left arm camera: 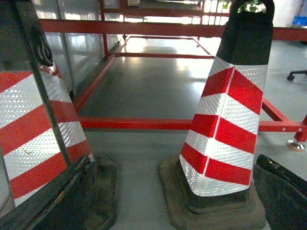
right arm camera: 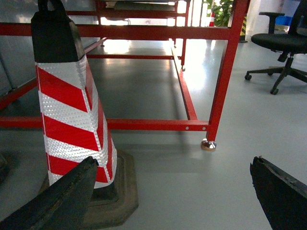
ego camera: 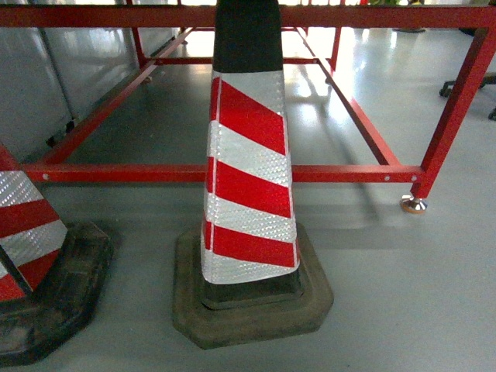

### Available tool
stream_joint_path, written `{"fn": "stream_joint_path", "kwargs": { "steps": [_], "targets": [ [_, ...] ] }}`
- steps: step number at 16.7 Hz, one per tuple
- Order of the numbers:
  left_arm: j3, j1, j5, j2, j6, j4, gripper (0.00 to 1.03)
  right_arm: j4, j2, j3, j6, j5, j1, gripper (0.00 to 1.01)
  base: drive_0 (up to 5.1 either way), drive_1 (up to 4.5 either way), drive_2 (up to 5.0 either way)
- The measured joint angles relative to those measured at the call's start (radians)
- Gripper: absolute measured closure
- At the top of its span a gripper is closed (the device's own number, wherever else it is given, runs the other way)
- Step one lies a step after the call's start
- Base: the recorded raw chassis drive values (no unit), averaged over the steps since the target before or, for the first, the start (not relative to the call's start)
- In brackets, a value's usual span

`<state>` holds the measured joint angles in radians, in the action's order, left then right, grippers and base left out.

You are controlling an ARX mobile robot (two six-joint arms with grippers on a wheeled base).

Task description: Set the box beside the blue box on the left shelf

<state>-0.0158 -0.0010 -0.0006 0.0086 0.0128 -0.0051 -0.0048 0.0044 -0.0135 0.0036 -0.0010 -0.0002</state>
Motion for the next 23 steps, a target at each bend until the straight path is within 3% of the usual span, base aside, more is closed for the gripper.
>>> {"fn": "stream_joint_path", "kwargs": {
  "steps": [23],
  "targets": [
    [0.000, 0.000, 0.000, 0.000, 0.000, -0.003, 0.05, -0.002, 0.000, 0.000, 0.000, 0.000, 0.000, 0.03, 0.0, 0.00, 0.0]
  ]
}}
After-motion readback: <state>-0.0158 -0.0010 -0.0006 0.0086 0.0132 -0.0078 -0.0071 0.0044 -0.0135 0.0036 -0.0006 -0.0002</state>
